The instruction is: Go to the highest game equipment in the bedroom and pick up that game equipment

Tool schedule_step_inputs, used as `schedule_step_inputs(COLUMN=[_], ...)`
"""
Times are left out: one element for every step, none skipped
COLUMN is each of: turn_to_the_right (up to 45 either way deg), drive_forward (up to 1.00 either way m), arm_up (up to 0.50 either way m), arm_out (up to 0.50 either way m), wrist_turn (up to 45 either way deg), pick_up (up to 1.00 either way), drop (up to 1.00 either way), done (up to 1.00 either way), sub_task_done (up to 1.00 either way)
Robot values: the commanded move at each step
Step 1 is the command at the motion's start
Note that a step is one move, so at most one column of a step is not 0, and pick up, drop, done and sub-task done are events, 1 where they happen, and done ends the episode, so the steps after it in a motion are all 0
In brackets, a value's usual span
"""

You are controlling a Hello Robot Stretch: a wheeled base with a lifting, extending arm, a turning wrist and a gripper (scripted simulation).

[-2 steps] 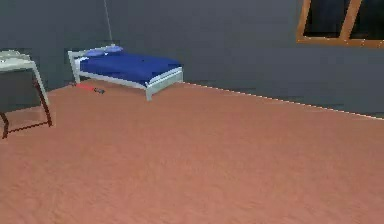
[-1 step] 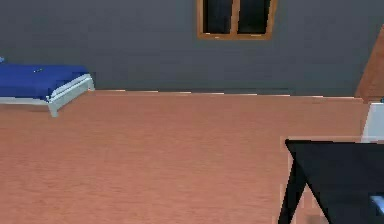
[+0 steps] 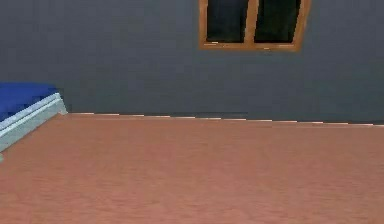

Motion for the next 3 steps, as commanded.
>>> schedule_step_inputs(turn_to_the_right=[9.0, 0.0, 42.0], drive_forward=[0.00, 0.35, 0.00], arm_up=[0.00, 0.00, 0.00], arm_out=[0.00, 0.00, 0.00], wrist_turn=[0.0, 0.0, 0.0], pick_up=[0.00, 0.00, 0.00], drop=[0.00, 0.00, 0.00], done=[0.00, 0.00, 0.00], sub_task_done=[0.00, 0.00, 0.00])
